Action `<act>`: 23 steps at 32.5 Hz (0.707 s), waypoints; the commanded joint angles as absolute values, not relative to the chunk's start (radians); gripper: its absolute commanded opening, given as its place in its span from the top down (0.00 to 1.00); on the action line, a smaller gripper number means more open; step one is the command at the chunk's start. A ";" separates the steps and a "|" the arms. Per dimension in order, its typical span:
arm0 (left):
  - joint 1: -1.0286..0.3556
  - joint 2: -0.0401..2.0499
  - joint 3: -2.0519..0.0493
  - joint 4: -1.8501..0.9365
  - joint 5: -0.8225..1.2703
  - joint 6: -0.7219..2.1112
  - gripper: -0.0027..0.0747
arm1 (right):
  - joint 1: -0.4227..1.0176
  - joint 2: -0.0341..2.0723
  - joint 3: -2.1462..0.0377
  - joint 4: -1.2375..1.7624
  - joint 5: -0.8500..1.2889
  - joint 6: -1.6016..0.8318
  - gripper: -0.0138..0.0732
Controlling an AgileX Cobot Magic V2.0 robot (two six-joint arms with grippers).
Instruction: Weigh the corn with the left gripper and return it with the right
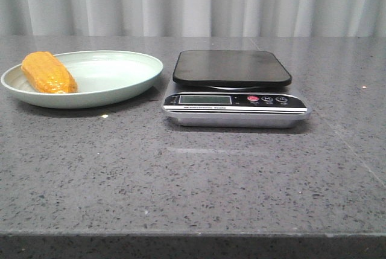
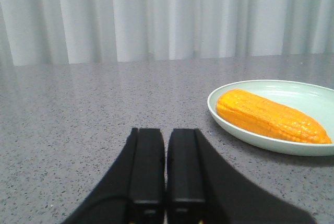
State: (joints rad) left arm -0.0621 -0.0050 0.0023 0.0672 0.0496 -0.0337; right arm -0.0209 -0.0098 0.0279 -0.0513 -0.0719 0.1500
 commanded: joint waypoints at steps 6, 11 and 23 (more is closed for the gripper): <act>-0.069 -0.024 0.011 0.066 -0.027 -0.043 0.80 | -0.024 -0.027 0.020 -0.054 -0.160 0.138 0.67; -0.069 -0.024 0.011 0.066 -0.027 -0.043 0.80 | -0.024 -0.027 0.020 -0.054 -0.160 0.138 0.67; -0.069 -0.024 0.011 0.291 -0.024 -0.013 0.80 | -0.024 -0.027 0.020 -0.054 -0.160 0.138 0.67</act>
